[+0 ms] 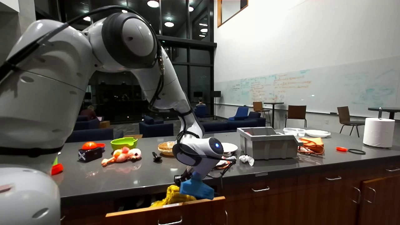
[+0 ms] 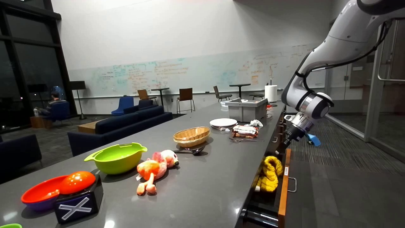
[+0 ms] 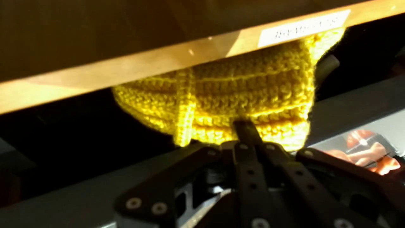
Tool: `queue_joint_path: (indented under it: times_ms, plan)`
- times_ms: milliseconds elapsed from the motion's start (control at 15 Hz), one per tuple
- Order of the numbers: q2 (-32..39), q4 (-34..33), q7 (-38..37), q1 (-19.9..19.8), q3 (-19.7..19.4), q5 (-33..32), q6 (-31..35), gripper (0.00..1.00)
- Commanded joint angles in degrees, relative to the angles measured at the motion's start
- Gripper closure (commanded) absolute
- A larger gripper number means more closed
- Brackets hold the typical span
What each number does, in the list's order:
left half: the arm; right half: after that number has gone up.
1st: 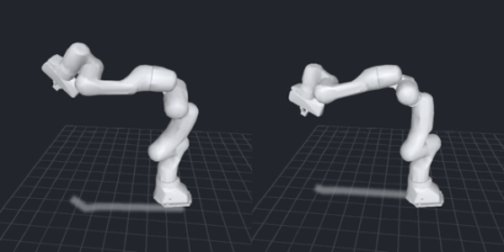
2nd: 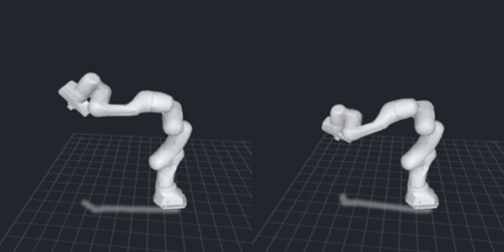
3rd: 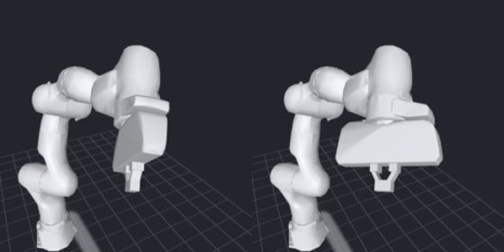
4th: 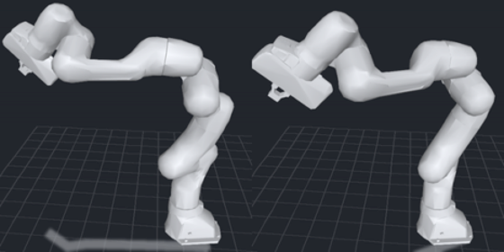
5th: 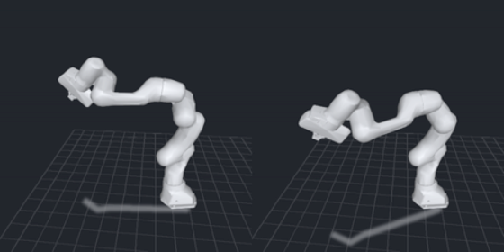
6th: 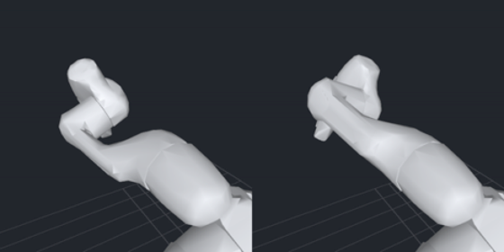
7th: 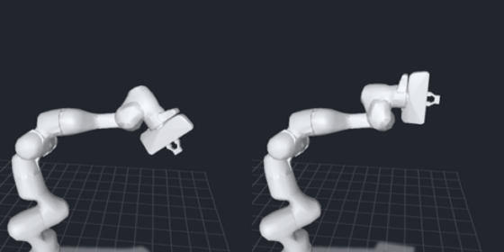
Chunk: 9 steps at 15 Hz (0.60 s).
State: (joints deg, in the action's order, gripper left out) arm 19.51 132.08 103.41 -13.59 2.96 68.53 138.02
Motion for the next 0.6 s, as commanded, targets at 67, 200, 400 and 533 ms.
queue_joint_path:
  times_ms: [67, 200, 400, 533]
  plan:
    - [-1.67, 0.32, 3.51, 3.58, -3.06, -0.43, 1.22, 1.00]
    - [-3.00, 1.03, 4.64, 4.44, -4.42, -2.27, 3.54, 1.00]
    - [-5.90, 2.76, 4.81, 5.57, -6.31, -8.03, 10.11, 1.00]
    - [-8.21, 4.27, 3.40, 5.80, -7.03, -13.33, 14.14, 1.00]
